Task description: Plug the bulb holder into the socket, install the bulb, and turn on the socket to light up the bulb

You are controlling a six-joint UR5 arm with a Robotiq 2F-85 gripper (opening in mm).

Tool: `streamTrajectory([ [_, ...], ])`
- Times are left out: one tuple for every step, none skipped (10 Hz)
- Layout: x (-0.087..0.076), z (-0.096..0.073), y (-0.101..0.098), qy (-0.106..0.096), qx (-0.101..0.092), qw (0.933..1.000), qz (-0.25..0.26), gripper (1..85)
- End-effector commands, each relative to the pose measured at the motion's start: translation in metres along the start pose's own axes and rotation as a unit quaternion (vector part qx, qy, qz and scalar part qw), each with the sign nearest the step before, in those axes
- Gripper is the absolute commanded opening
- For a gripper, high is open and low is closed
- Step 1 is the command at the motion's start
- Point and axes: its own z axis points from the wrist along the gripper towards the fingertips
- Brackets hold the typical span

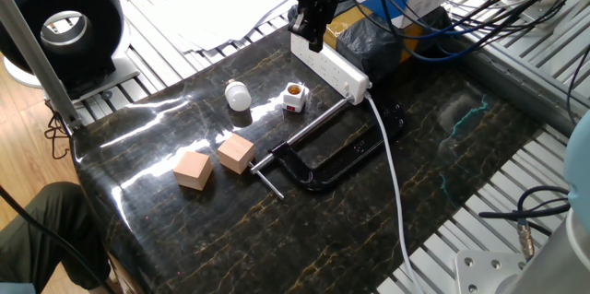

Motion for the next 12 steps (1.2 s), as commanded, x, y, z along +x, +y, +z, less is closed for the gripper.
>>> streamTrajectory([
  [-0.0012,-0.001,0.0028,-0.002,-0.005,1.0,-0.007,1.0],
  [0.0,-0.0018,0.0023,-0.001,-0.004,1.0,-0.006,1.0],
  [-0.0002,-0.0016,0.0027,-0.001,-0.005,1.0,-0.006,1.0],
  [-0.0004,-0.002,0.0027,-0.002,-0.004,1.0,-0.006,1.0],
  [0.0,-0.0036,0.0045,-0.002,-0.007,1.0,-0.002,1.0],
  [0.0022,-0.0065,0.0055,0.001,-0.009,0.9999,0.004,1.0],
  [0.0046,-0.007,0.0052,0.005,-0.009,0.9999,0.002,1.0],
  [0.0045,-0.0068,0.0055,0.005,-0.009,0.9999,-0.006,1.0],
  [0.0033,-0.0072,0.0098,0.004,-0.015,0.9998,-0.014,1.0],
  [0.0034,-0.0072,0.0115,0.004,-0.016,0.9998,-0.014,1.0],
  [0.0031,-0.0071,0.0094,0.003,-0.012,0.9999,-0.008,1.0],
  [0.0011,-0.0034,0.0046,0.002,-0.004,1.0,-0.003,1.0],
])
